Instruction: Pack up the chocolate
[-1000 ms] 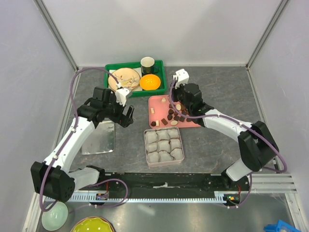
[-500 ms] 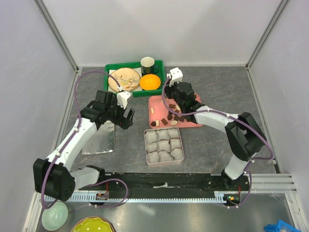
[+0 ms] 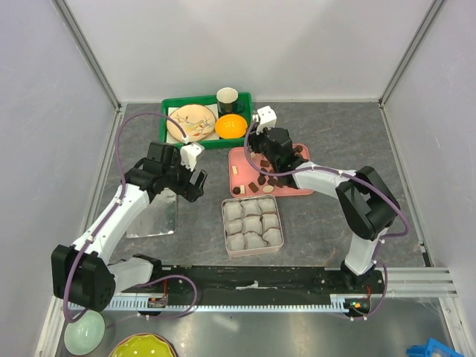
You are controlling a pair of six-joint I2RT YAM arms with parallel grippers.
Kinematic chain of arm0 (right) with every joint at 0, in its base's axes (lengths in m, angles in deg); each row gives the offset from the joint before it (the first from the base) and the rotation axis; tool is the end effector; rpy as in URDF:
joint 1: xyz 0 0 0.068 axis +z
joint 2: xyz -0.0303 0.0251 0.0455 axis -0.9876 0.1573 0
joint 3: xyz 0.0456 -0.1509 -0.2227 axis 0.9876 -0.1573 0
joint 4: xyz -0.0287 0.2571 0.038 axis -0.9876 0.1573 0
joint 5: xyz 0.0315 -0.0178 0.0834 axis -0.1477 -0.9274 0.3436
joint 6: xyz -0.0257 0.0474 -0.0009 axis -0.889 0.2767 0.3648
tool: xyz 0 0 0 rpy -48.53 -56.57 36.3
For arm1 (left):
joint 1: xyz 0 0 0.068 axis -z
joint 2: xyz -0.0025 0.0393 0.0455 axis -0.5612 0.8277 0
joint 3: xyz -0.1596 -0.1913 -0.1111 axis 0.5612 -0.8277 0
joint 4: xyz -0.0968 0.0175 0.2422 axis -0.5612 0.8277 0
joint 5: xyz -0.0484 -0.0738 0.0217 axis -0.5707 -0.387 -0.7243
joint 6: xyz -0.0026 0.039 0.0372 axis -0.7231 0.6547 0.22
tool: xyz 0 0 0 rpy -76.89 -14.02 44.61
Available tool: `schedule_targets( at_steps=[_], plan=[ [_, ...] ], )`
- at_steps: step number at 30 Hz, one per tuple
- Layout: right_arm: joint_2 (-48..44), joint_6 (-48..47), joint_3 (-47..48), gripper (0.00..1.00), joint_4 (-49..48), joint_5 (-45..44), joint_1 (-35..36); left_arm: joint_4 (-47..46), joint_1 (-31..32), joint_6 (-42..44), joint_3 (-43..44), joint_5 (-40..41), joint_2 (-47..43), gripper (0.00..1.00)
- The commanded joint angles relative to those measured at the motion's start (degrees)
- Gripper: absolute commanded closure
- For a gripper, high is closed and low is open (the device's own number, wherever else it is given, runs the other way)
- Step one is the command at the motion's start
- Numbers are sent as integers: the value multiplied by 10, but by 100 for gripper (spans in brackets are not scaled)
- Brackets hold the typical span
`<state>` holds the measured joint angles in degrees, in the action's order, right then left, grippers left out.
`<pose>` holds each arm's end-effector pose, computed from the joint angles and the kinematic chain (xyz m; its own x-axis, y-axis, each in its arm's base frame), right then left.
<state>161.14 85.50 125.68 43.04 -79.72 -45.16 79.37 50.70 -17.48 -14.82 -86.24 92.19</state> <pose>0.3412 0.2364 0.2402 -0.1224 -0.0848 -0.9889 -0.3958 0.9179 -0.0297 0.2274 -0.0771 0.2703 -0.5852 0.4534 -0.6723 0.6199 0.7846 -0.0104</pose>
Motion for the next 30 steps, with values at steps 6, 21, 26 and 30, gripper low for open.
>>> schedule_targets(
  at_steps=[6,21,26,30],
  plan=[
    [41,3,55,46,-61,-3,2,-25,-2,25,-12,12,-24,1],
    [40,3,52,62,-49,-10,2,-31,-2,28,-32,18,-29,4],
    [22,2,48,73,-38,-4,2,-31,-2,27,-39,20,-38,5],
    [-58,3,24,74,-35,-2,13,-30,-2,28,-48,26,-40,5]
  ],
)
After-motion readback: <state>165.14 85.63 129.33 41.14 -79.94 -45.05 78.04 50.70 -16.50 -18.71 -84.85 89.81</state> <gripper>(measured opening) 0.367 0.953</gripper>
